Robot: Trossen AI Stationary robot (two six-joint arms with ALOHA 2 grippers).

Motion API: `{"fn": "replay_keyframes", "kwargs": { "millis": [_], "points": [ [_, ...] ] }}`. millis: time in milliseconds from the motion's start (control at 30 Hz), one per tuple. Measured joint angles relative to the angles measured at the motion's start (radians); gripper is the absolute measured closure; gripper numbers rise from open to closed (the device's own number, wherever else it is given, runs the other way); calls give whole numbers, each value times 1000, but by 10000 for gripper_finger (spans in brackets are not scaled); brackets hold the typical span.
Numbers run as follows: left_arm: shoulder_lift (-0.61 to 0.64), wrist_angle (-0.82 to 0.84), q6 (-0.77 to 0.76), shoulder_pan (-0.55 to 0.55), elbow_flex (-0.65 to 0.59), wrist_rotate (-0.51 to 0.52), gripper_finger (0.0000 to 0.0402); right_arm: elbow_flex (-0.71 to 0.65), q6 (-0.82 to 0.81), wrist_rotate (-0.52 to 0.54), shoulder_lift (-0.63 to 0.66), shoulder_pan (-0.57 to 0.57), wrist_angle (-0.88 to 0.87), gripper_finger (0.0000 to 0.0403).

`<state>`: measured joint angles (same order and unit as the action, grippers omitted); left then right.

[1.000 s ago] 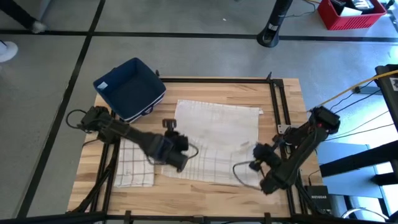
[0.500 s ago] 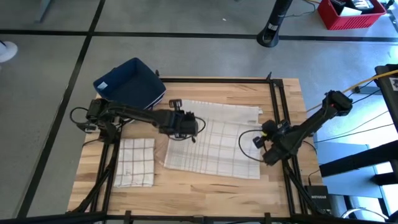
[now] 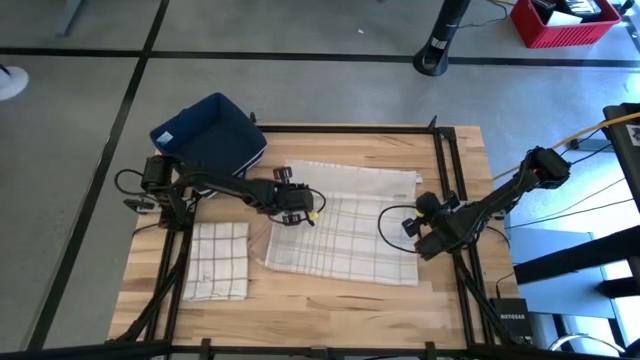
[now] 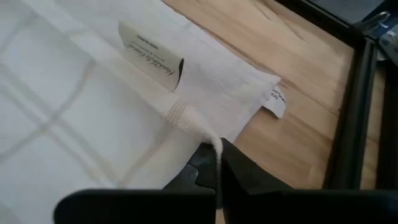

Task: Fold towel
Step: Fold the right white patterned towel

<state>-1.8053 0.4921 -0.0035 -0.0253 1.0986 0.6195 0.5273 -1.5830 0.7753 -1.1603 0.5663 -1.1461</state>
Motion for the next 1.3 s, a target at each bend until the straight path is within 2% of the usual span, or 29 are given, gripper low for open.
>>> {"fn": "replay_keyframes", "kwargs": {
  "millis": [233, 300, 433, 600, 800, 933, 1133, 1300],
  "points": [
    [0, -134, 92, -11, -70, -6, 400, -18, 59, 37, 0, 3, 32, 400],
    [1, -144, 121, -14, -66, 23, 400, -20, 50, 42, 0, -7, 21, 400],
    [28, -166, 208, -28, -25, 89, 400, -19, -31, 65, 3, -67, -49, 400],
    [45, -247, 278, -107, -17, 92, 400, -19, -61, 107, 23, -175, -97, 400],
    [45, -263, 294, -192, -25, 41, 400, -53, 69, 103, 23, -283, 15, 400],
    [45, -310, 294, -216, -25, -5, 400, -81, 73, 127, 23, -328, 35, 400],
    [45, -329, 294, -250, -25, -34, 400, -107, 81, 237, 22, -397, 66, 400],
    [45, -361, 248, -293, -26, -69, 400, -159, 111, 249, 23, -464, 150, 400]
  ]
}}
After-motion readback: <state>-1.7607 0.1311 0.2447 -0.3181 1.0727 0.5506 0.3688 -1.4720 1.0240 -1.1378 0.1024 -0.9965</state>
